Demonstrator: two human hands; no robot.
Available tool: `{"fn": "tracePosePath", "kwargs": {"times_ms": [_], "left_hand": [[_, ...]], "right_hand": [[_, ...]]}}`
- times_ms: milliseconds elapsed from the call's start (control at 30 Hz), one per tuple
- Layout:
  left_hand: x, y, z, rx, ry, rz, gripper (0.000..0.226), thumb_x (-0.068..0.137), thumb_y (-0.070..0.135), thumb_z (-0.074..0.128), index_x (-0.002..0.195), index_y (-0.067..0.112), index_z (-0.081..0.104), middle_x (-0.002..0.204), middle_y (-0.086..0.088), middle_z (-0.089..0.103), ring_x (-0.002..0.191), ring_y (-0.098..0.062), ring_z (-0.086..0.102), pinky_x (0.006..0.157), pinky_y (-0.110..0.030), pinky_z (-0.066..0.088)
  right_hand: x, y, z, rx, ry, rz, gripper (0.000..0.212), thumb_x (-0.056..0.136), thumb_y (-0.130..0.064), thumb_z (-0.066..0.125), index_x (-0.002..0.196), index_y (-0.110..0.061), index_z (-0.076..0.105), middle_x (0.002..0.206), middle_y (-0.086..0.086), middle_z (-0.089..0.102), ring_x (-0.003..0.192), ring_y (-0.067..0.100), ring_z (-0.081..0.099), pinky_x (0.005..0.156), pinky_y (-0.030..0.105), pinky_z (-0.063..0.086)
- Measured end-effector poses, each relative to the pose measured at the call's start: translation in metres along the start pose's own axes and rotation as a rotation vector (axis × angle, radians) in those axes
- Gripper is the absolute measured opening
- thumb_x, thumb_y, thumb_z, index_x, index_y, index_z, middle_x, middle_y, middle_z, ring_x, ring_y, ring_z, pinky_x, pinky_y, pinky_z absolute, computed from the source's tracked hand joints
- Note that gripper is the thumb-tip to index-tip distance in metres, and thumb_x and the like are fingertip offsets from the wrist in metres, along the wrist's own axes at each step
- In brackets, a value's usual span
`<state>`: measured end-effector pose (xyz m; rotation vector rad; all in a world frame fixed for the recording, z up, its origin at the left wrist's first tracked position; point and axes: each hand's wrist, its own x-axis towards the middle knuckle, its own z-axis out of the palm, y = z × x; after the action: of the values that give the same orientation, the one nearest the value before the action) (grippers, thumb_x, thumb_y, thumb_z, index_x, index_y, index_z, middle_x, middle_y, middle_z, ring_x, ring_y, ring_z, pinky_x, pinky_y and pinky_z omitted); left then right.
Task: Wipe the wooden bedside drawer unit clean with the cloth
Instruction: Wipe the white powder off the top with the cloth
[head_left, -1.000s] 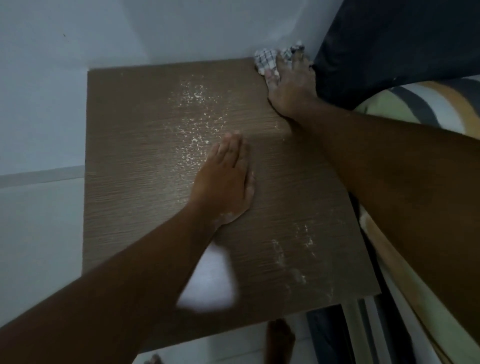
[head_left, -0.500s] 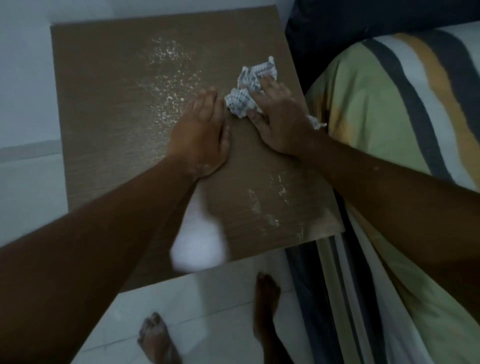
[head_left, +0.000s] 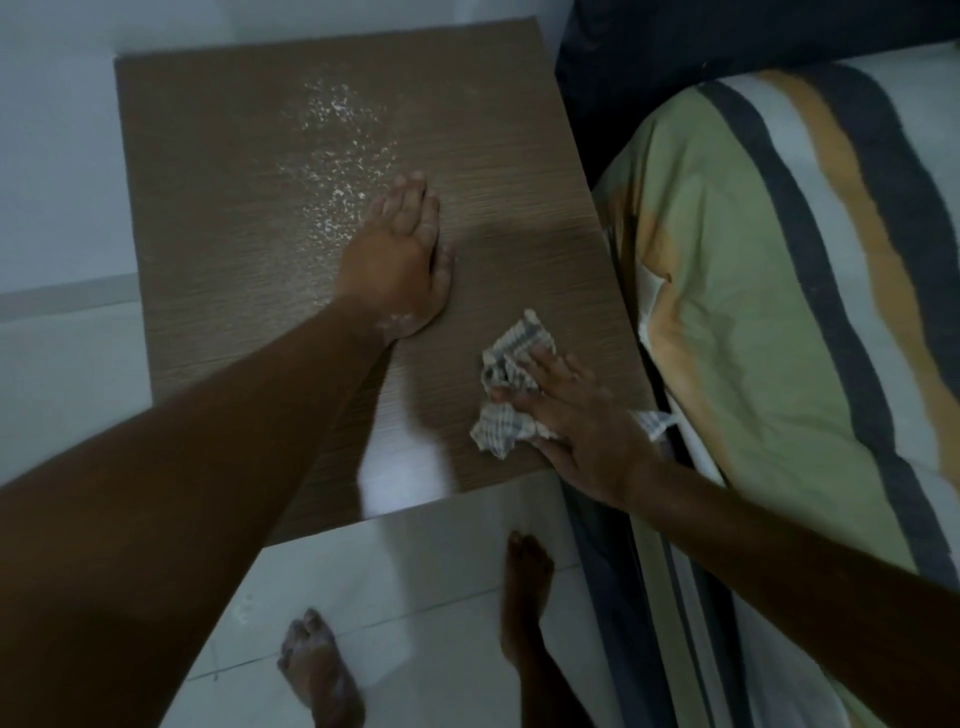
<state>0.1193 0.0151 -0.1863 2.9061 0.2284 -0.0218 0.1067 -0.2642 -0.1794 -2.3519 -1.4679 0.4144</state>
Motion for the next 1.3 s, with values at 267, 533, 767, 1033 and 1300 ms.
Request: {"fn": "tracePosePath", "kwargs": {"times_ms": [267, 533, 767, 1033, 1300], "left_hand": [[0.001, 0.000, 0.000, -0.010, -0.020, -0.008, 0.067, 0.104, 0.039, 0.029, 0.160, 0.002, 0.020, 0.169, -0.018, 0.015, 0.158, -0.031, 0.010, 0.125, -0.035, 0.000], [0.003, 0.000, -0.002, -0.040, -0.049, -0.016, 0.064, 0.107, 0.037, 0.029, 0.160, 0.003, 0.018, 0.170, -0.017, 0.011, 0.159, -0.030, 0.006, 0.128, -0.039, 0.004], [0.000, -0.047, -0.032, -0.159, 0.052, -0.081, 0.067, 0.104, 0.040, 0.025, 0.161, 0.005, 0.013, 0.170, -0.015, 0.004, 0.155, -0.026, -0.012, 0.126, -0.039, -0.006], [-0.019, -0.109, -0.035, -0.041, -0.016, -0.206, 0.064, 0.106, 0.035, 0.023, 0.160, 0.003, 0.013, 0.170, -0.018, 0.002, 0.157, -0.035, -0.008, 0.126, -0.048, -0.004], [-0.022, -0.111, -0.029, -0.005, 0.017, -0.206, 0.062, 0.106, 0.033, 0.023, 0.158, -0.001, 0.024, 0.168, -0.021, 0.016, 0.158, -0.033, 0.011, 0.128, -0.047, 0.010]], "right_hand": [[-0.075, -0.047, 0.027, 0.058, -0.066, -0.028, 0.049, 0.092, -0.016, 0.063, 0.139, -0.021, 0.049, 0.147, 0.011, 0.052, 0.135, 0.033, 0.051, 0.110, 0.051, 0.041], [-0.086, -0.093, 0.022, 0.513, 0.117, 0.110, 0.038, 0.102, -0.028, 0.045, 0.137, -0.025, 0.058, 0.153, 0.000, 0.045, 0.143, 0.022, 0.042, 0.110, 0.044, 0.044], [0.049, -0.056, -0.043, 0.531, 0.462, 0.175, 0.033, 0.103, -0.017, 0.048, 0.135, -0.021, 0.055, 0.129, -0.027, 0.056, 0.116, -0.012, 0.055, 0.097, 0.008, 0.044], [0.237, 0.051, -0.093, 0.304, 0.675, 0.469, 0.030, 0.102, -0.027, 0.048, 0.122, -0.012, 0.066, 0.116, 0.003, 0.069, 0.105, 0.006, 0.062, 0.085, 0.006, 0.042], [0.321, 0.083, -0.076, -0.064, 0.196, 0.688, 0.056, 0.105, -0.047, 0.025, 0.157, -0.027, 0.022, 0.167, 0.006, 0.011, 0.153, 0.034, 0.009, 0.124, 0.048, 0.005]]}}
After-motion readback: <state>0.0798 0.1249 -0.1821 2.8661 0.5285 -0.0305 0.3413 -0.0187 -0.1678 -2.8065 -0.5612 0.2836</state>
